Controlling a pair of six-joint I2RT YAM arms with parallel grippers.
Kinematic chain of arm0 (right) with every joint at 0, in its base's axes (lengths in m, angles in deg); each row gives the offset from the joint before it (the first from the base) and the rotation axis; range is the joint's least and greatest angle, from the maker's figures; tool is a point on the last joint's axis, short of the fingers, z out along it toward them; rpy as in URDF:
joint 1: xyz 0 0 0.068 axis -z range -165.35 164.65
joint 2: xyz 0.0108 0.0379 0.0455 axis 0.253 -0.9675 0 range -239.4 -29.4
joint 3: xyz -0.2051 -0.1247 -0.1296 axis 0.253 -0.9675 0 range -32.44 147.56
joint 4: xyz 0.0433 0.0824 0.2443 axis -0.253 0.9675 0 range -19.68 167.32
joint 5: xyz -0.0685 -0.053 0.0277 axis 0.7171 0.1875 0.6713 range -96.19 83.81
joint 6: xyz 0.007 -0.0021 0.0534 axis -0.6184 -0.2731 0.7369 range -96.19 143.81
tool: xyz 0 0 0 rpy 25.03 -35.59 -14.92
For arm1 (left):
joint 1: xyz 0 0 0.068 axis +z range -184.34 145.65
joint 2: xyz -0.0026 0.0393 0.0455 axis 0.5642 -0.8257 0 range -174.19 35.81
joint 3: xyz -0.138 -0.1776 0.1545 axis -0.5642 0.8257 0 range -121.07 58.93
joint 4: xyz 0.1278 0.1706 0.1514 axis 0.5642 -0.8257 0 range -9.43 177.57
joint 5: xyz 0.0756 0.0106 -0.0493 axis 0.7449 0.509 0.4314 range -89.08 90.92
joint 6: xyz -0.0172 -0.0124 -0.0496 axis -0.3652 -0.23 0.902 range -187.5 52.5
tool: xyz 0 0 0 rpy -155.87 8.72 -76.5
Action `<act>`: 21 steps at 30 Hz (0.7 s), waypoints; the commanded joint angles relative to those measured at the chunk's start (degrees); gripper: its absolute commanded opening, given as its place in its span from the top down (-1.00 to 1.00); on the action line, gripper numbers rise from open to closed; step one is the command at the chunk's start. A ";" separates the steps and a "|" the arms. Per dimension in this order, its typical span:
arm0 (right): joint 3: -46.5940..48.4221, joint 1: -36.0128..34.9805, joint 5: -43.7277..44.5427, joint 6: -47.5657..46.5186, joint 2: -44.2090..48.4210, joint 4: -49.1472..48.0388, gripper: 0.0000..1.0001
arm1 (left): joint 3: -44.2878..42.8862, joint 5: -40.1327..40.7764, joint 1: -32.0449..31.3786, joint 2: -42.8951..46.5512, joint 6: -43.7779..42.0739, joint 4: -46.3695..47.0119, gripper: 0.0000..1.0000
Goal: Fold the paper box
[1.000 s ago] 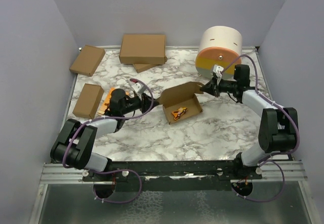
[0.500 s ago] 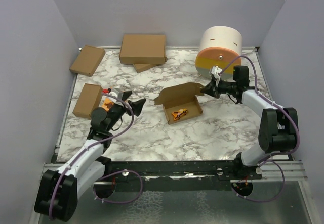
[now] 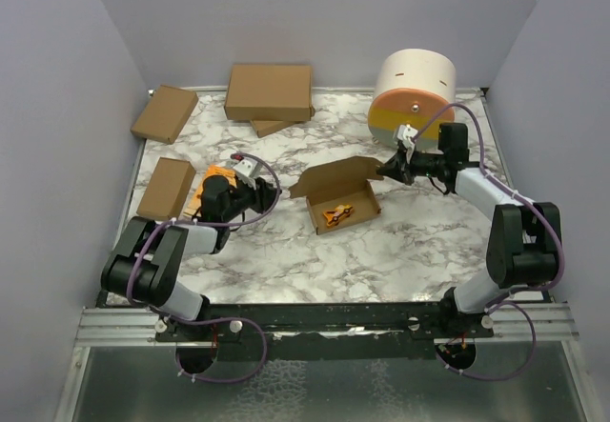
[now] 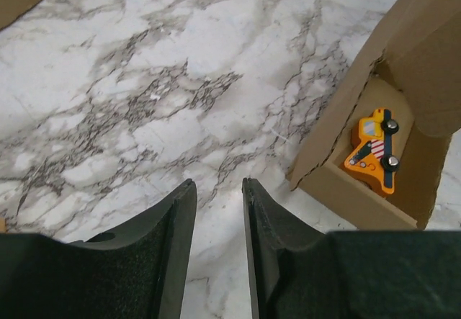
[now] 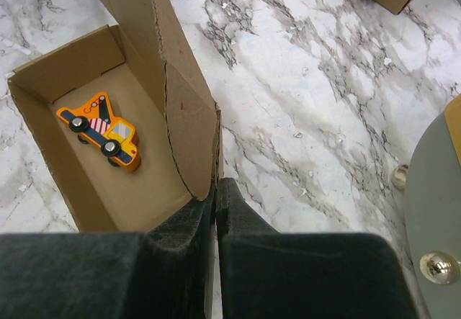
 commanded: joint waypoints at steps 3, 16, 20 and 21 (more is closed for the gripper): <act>1.93 -0.11 -2.03 0.61 -1.38 0.97 0.98 | 0.29 -10.43 -0.89 -3.41 -0.36 17.63 0.24; 2.03 -0.11 -2.62 3.96 -2.20 0.54 0.98 | -0.19 -14.09 -4.45 -8.04 0.68 24.11 0.11; 1.87 -0.11 -3.21 4.02 -2.20 0.75 0.98 | -0.99 -11.73 -5.45 -8.83 0.58 24.10 0.03; 1.79 -0.11 -3.49 4.09 -2.19 0.76 0.98 | -1.21 -11.03 -5.83 -9.23 0.40 23.97 0.00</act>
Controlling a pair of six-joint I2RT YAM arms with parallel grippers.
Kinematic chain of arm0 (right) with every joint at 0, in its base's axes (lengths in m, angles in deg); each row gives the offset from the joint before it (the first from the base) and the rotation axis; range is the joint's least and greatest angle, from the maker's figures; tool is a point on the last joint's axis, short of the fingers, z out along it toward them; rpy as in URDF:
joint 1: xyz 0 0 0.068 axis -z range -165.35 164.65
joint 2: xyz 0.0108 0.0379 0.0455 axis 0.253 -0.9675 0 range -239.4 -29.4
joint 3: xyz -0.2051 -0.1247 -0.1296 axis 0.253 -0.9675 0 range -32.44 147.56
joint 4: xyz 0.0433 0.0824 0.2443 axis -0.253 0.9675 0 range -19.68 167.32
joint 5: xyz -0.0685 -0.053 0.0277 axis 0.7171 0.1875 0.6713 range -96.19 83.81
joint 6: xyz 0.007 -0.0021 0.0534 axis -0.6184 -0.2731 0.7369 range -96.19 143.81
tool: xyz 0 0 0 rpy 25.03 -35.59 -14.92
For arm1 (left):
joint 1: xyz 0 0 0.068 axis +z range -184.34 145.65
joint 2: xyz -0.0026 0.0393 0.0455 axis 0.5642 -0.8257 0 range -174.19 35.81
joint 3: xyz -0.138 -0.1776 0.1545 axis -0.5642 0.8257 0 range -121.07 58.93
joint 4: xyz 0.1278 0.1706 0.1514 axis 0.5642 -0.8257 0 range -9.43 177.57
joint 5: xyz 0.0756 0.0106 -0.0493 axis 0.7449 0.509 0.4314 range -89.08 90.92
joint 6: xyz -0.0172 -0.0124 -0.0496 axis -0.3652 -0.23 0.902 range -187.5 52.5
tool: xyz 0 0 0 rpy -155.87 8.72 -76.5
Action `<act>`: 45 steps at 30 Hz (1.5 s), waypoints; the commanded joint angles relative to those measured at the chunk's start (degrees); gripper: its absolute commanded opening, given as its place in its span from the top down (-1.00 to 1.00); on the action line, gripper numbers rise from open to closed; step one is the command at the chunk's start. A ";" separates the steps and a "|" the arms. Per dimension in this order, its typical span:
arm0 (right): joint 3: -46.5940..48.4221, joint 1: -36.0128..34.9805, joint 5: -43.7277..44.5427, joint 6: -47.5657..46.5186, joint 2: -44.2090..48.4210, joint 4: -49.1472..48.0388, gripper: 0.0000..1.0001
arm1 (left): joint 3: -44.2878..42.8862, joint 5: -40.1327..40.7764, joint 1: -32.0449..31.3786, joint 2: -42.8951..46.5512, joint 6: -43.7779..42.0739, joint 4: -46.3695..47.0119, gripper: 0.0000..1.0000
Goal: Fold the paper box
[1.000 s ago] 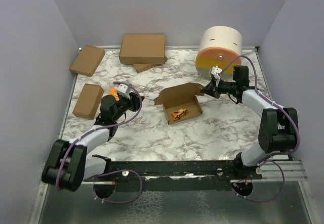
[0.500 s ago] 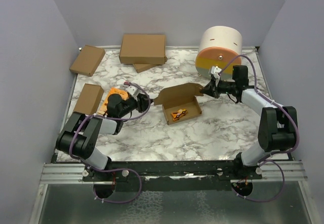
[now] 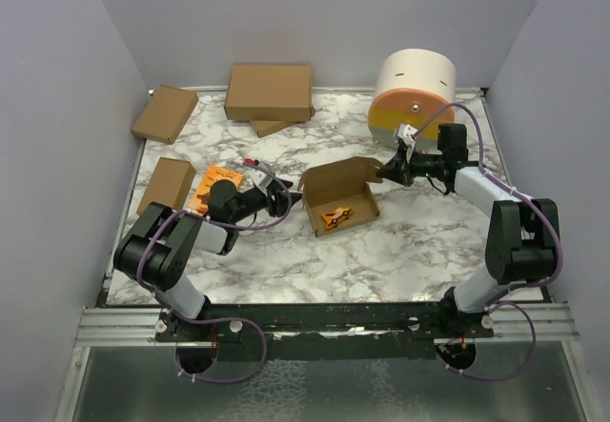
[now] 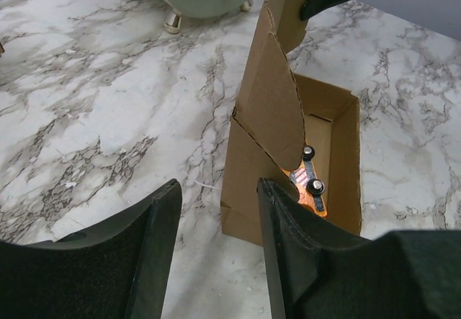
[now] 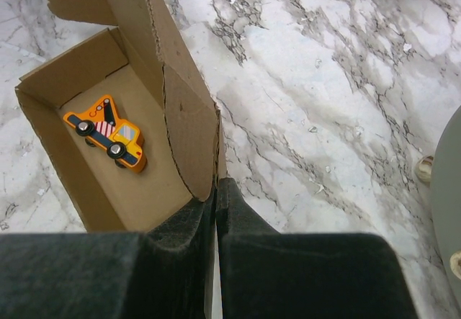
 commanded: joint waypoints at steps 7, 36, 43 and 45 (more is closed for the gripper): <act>1.26 -0.11 -4.30 0.63 -0.53 0.73 0.97 | -3.36 3.87 -3.41 -6.21 -1.10 6.77 -0.07; 1.81 -0.16 -9.30 -3.76 -1.59 4.58 0.98 | -3.80 -1.34 -2.06 -16.74 0.34 31.39 -0.01; 2.08 -0.19 -11.44 -6.33 -1.07 6.41 0.98 | -2.97 -9.26 1.30 -14.54 -0.13 31.39 -0.04; 2.27 -0.20 -12.23 -6.62 -1.22 6.85 0.97 | -3.40 -11.46 1.66 -14.56 -0.04 31.34 -0.04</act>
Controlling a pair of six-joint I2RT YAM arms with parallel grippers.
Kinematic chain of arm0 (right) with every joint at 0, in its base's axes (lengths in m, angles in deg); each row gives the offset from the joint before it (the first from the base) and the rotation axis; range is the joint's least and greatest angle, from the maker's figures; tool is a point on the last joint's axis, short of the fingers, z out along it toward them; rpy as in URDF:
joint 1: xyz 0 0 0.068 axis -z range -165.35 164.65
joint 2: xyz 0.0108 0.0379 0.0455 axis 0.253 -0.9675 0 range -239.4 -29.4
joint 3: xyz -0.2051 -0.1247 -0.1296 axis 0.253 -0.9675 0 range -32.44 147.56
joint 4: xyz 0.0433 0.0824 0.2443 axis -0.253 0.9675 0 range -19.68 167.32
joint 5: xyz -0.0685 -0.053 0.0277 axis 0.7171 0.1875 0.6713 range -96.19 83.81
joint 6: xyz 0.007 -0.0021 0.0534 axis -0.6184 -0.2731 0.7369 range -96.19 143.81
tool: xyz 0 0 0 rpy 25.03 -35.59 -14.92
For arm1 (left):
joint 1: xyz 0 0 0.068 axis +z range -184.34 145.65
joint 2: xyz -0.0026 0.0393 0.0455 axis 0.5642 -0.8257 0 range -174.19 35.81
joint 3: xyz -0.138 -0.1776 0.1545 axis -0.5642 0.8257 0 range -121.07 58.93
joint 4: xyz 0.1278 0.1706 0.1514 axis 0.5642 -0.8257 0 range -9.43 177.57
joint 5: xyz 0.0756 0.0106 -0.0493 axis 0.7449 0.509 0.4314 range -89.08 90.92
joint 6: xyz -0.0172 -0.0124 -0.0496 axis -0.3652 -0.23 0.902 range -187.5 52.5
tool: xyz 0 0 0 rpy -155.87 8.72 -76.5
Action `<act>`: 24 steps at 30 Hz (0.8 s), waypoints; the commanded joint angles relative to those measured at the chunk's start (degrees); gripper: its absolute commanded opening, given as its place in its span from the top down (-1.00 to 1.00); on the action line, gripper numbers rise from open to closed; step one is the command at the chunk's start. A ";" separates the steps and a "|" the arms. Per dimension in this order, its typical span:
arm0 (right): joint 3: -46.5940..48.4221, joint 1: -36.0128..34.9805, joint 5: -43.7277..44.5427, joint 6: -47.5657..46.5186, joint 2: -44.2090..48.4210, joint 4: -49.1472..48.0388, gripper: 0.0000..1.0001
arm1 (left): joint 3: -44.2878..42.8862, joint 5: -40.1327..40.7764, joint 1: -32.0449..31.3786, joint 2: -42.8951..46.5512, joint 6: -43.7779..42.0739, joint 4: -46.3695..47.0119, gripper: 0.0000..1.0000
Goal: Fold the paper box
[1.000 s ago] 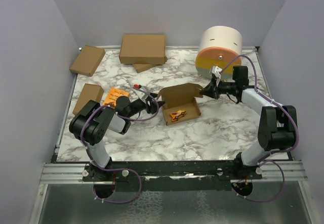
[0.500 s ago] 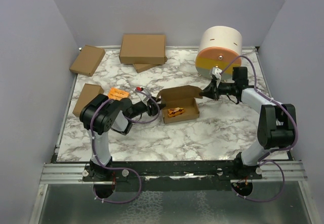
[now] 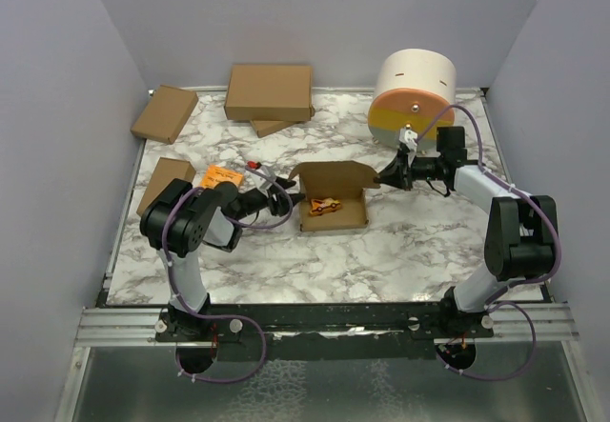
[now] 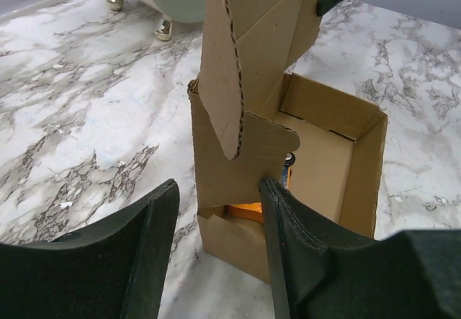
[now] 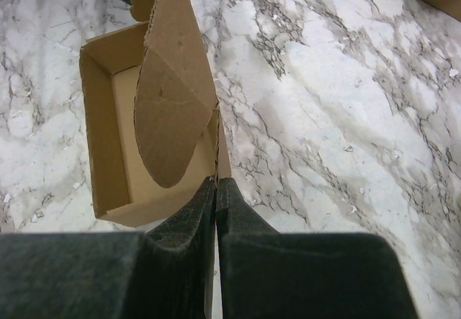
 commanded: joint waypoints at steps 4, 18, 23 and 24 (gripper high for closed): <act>2.18 -0.46 -6.09 -3.54 -0.46 3.28 0.98 | -0.94 -9.70 1.23 1.44 -0.85 13.99 -0.07; 4.59 -2.57 -9.53 -11.56 -2.28 8.35 0.98 | -3.27 -13.04 2.26 1.20 3.33 14.08 -0.03; 4.54 -3.03 -9.41 -11.69 -2.89 8.52 0.98 | -3.84 -13.18 2.00 1.11 5.28 14.06 0.06; 4.62 -3.17 -9.38 -11.61 -2.96 8.50 0.98 | -3.88 -12.95 1.95 1.27 5.61 14.05 0.09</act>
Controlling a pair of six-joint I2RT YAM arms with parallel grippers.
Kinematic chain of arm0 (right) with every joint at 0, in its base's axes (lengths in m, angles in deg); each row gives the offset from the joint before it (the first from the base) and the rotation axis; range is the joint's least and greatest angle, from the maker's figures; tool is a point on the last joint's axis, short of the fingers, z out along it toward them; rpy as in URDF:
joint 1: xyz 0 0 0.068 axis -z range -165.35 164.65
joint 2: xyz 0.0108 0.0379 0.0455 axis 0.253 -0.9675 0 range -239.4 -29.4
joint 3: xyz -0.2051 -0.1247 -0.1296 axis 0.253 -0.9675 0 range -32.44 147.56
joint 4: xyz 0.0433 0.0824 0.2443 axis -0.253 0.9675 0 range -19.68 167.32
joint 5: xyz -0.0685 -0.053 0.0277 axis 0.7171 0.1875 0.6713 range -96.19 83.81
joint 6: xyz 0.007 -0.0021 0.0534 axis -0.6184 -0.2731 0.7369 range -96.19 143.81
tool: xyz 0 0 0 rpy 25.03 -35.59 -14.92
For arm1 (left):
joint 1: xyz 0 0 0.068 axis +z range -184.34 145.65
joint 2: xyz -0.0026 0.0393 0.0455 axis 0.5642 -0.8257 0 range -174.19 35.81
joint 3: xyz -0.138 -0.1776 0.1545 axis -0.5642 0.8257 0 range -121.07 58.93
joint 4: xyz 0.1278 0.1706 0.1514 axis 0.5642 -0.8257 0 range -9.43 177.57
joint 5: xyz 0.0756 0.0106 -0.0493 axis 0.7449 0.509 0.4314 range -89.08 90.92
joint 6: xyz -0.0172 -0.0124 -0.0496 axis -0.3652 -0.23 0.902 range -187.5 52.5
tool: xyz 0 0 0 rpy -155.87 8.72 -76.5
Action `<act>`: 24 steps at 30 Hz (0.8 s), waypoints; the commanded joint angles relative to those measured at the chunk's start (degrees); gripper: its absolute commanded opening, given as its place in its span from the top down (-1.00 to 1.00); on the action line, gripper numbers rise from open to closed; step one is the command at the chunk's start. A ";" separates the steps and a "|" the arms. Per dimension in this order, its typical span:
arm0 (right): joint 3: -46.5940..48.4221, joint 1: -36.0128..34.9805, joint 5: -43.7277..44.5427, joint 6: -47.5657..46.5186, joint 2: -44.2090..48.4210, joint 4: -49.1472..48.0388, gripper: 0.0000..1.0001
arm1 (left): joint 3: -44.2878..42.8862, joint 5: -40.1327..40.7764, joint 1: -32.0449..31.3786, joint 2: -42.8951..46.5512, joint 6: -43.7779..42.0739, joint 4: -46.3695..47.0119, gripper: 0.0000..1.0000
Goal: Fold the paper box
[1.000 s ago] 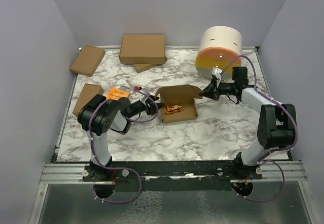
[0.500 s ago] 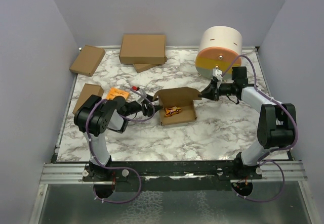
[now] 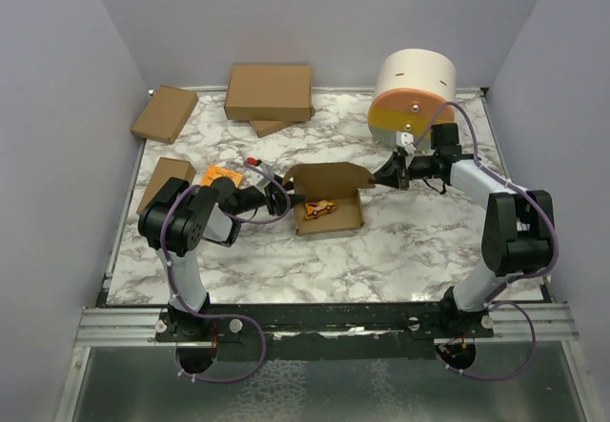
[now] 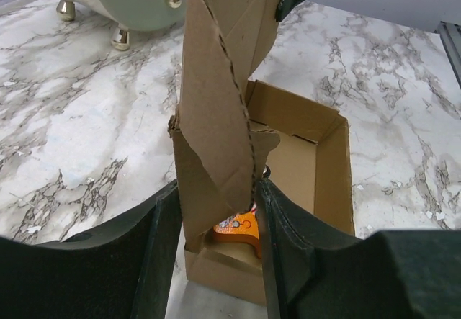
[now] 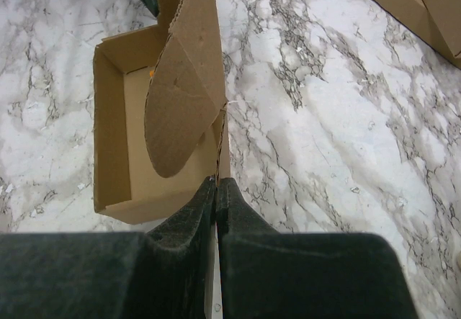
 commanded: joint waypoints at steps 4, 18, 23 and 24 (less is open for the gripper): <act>1.11 -1.57 -2.38 1.82 -1.27 -0.72 0.98 | -1.23 -0.52 -0.69 1.83 3.88 14.03 0.13; 0.95 -1.53 -1.71 2.45 -1.31 -0.70 0.98 | -0.57 -2.29 -0.84 4.21 7.05 14.12 0.22; 1.16 -1.55 -1.68 2.17 -1.57 -0.26 0.98 | -0.40 -2.24 -0.83 4.36 8.60 14.12 0.49; 1.06 -1.55 -1.61 2.19 -1.58 -0.26 0.98 | -0.33 -2.12 -0.87 4.44 8.76 14.12 0.51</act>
